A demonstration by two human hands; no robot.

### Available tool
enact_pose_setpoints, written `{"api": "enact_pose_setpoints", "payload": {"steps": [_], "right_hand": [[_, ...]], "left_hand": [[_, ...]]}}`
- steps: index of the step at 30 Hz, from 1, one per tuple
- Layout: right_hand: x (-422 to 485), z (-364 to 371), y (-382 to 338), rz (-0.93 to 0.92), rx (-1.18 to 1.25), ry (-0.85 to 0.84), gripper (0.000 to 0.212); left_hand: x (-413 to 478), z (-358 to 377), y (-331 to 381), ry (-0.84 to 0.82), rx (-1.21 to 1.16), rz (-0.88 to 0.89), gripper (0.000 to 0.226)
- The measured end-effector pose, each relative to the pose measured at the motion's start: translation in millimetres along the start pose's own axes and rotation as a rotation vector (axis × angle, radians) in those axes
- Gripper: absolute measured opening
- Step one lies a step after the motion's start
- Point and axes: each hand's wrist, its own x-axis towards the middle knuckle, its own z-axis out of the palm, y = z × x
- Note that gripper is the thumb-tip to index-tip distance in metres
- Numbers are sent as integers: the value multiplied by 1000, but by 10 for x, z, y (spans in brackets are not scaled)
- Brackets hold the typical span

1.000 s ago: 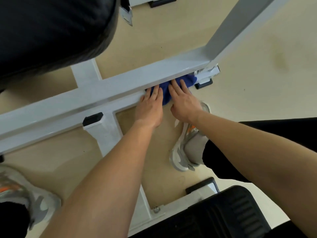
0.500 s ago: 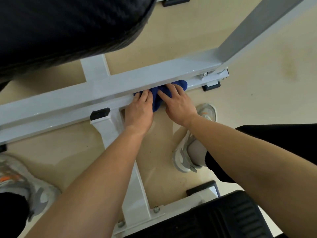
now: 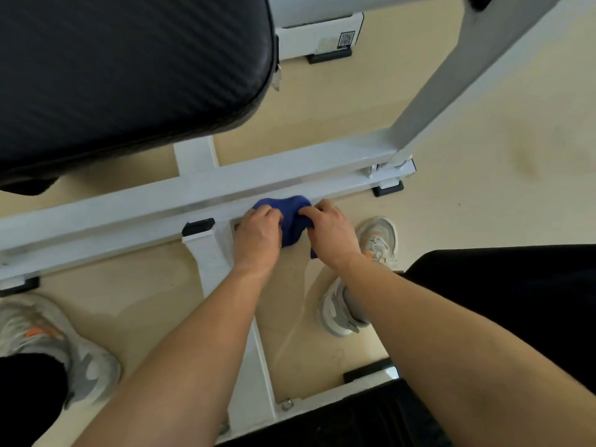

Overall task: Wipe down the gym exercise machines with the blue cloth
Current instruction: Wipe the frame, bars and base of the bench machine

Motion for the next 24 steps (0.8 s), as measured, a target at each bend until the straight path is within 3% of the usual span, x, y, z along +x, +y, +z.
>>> {"api": "enact_pose_setpoints", "payload": {"steps": [9,12,16,20,24], "right_hand": [[-718,-780,-116,222,10,73,47],[-710,-850,0,376,77,55,39],[-609,-843,296,422,18,25,27],[-584,-816,441,605,262,186,26],[-689,-859,522,677,499,280,27]], "left_hand": [[-293,-721,885,-30,-112,22,15],[-113,-707,1129,-127,-57,126,15],[332,-619,1263,-309,3,286,17],[603,-665,1377,-317,111,392,19],[500,-606,1537,-299,101,414,15]]}}
